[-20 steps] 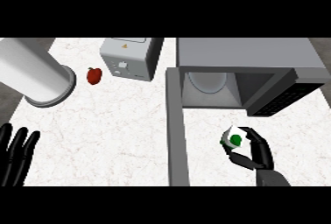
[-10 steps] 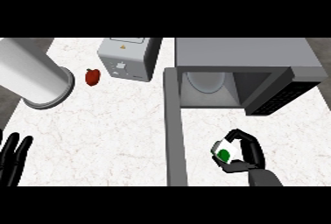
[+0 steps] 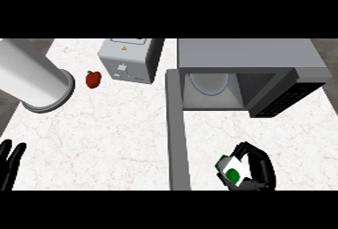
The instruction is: Pick up the milk, place it into the microwave and close the microwave
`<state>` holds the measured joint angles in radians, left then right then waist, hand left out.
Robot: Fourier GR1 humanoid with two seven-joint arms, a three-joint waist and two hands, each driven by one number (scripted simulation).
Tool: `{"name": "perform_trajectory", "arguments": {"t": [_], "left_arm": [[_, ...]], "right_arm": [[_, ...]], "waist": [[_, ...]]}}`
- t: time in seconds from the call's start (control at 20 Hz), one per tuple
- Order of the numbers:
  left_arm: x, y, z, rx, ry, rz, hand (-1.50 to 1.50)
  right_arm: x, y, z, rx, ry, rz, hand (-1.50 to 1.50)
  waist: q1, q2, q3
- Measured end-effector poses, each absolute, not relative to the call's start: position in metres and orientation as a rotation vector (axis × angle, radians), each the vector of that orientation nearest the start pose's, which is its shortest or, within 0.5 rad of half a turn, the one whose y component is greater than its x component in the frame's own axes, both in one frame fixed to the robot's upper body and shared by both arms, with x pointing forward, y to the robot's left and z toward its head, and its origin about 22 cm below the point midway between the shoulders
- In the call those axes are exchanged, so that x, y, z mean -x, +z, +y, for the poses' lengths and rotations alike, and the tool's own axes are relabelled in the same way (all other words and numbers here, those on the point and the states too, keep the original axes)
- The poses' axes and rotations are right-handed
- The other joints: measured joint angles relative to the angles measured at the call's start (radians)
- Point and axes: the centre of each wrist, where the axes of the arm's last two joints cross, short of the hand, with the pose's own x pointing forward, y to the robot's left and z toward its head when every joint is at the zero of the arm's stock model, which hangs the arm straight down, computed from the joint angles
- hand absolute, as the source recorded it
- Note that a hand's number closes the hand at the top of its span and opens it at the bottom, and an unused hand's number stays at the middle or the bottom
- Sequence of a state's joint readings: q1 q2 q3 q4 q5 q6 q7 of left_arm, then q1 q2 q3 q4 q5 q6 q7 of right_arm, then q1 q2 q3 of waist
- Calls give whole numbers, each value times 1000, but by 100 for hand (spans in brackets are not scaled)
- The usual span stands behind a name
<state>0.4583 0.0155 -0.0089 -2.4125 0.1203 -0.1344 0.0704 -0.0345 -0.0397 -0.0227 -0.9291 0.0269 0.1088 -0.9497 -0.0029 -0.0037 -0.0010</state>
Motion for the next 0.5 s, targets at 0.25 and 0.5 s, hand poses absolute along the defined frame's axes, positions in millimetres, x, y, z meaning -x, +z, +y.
{"name": "perform_trajectory", "arguments": {"t": [0.25, 0.5], "left_arm": [[-113, 118, 265, -4, 5, -1928, -150], [-119, 117, 272, -10, 14, -1927, -150]], "right_arm": [[-224, -102, -228, -49, 72, -1948, 150], [-253, -74, -204, -4, 123, -1960, 150]], "waist": [[3, 1, 0], [6, 2, 0]]}}
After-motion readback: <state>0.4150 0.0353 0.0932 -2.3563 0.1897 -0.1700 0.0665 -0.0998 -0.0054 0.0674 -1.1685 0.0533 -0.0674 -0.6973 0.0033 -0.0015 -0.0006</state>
